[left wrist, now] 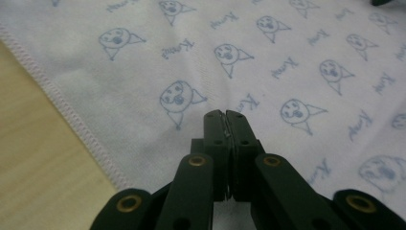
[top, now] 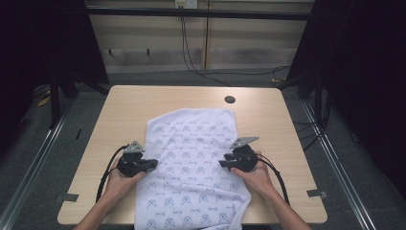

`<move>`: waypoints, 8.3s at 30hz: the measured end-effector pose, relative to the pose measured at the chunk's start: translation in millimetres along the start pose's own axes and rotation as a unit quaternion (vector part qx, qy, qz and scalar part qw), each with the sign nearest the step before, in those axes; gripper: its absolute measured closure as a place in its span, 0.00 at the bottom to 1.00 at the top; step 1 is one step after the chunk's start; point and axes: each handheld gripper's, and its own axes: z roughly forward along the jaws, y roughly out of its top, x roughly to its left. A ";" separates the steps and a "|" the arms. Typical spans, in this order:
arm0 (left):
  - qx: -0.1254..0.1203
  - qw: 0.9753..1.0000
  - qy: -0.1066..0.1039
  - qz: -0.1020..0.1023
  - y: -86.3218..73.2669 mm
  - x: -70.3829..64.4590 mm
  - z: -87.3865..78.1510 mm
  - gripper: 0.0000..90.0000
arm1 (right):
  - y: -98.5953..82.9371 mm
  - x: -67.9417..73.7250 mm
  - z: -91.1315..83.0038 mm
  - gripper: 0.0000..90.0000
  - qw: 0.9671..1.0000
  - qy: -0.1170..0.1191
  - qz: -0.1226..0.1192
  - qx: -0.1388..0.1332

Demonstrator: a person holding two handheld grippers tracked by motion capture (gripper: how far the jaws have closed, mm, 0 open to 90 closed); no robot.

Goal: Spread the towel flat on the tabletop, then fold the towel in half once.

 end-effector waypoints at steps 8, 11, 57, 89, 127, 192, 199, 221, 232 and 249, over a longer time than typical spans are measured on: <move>0.020 0.998 -0.052 0.026 -19.4 -36.8 -13.4 0.99 | -28.5 18.4 -29.5 0.97 0.999 0.040 0.007 0.011; 0.029 0.996 -0.071 0.043 -24.3 -52.8 -15.7 0.99 | -40.9 27.0 -42.9 0.97 0.999 0.047 0.007 0.018; -0.024 0.996 -0.050 0.076 21.9 -42.2 2.3 0.91 | -34.5 5.1 -35.8 0.72 0.999 0.044 0.022 0.000; 0.002 0.995 -0.067 0.068 23.4 -49.3 27.7 0.94 | -31.8 0.7 -36.9 0.67 0.999 0.037 0.034 -0.007; -0.039 0.997 0.069 -0.011 18.9 32.2 18.7 0.82 | -12.4 -42.7 -13.2 0.71 0.998 -0.009 0.054 -0.012; -0.039 0.998 0.037 -0.034 17.0 35.1 -4.8 0.63 | -16.1 -73.5 -13.5 0.96 0.996 -0.005 0.089 -0.027; -0.024 0.997 0.067 -0.018 18.3 39.0 12.0 0.58 | -15.2 -71.4 -13.7 0.95 0.996 -0.011 0.087 -0.022; -0.088 0.996 0.014 -0.016 61.4 44.0 -28.3 0.96 | 34.6 -80.3 -50.6 0.96 0.992 0.019 0.088 -0.083; -0.185 0.982 0.031 -0.016 131.5 54.3 -71.0 0.96 | 102.3 -102.1 -93.5 0.97 0.988 -0.027 0.068 -0.135; -0.182 0.982 -0.001 0.043 120.3 19.4 -87.3 0.96 | 115.7 -87.5 -126.9 0.97 0.981 0.007 0.057 -0.186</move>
